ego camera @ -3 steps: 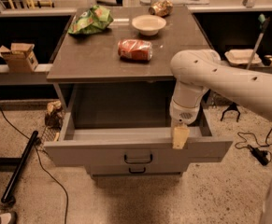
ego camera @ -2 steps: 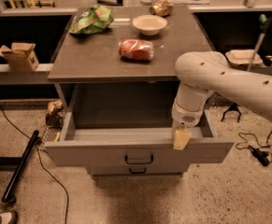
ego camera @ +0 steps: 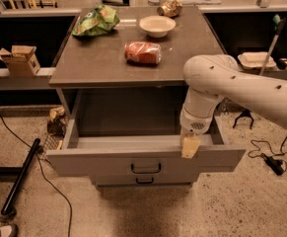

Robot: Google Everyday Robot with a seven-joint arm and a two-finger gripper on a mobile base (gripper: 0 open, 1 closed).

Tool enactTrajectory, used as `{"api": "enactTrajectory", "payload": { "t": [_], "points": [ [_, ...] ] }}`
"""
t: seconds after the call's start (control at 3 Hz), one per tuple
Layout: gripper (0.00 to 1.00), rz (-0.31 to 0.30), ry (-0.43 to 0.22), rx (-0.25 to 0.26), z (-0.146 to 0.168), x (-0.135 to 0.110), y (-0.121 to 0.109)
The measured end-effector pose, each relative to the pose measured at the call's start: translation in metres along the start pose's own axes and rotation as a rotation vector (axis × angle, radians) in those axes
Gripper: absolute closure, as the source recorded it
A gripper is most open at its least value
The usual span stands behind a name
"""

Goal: Open top drawer

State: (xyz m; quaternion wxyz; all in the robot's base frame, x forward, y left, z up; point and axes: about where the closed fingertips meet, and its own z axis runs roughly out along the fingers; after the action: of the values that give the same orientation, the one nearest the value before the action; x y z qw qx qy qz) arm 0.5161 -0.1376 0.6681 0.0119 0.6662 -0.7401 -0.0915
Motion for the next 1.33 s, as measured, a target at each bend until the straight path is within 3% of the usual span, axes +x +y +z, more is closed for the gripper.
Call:
{"api": "enactTrajectory", "payload": {
  "t": [0.33, 0.67, 1.33],
  "points": [
    [0.07, 0.0, 0.0, 0.0, 0.0, 0.0, 0.0],
    [0.0, -0.014, -0.029, 0.015, -0.015, 0.004, -0.001],
    [0.0, -0.102, -0.117, 0.141, -0.124, 0.015, -0.008]
  ]
}}
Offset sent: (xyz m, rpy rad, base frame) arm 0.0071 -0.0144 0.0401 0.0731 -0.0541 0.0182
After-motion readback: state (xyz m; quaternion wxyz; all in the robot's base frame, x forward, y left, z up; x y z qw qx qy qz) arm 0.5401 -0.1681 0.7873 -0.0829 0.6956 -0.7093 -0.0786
